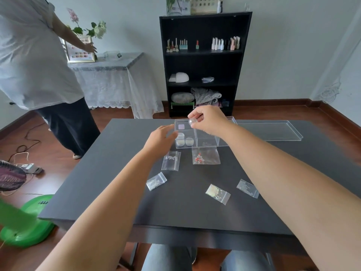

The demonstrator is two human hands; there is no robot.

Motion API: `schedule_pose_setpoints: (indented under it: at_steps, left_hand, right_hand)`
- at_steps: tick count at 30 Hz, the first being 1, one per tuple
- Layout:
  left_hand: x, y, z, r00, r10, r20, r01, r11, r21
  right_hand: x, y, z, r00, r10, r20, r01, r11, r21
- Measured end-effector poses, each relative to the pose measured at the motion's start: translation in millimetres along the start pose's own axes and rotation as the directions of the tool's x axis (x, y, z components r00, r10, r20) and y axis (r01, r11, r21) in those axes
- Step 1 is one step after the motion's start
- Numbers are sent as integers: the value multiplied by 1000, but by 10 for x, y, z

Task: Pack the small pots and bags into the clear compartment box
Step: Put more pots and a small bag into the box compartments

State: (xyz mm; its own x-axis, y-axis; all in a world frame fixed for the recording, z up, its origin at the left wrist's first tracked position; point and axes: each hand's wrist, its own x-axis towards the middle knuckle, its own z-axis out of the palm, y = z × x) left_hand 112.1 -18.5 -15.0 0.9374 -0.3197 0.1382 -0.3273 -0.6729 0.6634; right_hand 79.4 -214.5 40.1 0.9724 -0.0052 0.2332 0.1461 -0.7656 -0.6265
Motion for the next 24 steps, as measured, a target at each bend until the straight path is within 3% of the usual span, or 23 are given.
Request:
schedule_pose_setpoints:
  at_steps: [11, 24]
  left_hand:
    - [-96, -75, 171, 997, -33, -63, 23, 988, -155]
    - [-96, -143, 188, 996, -32, -78, 16, 980, -201]
  right_hand:
    - [253, -231, 155, 953, 97, 288, 30, 914, -406]
    - [303, -194, 246, 946, 158, 282, 13, 854, -521]
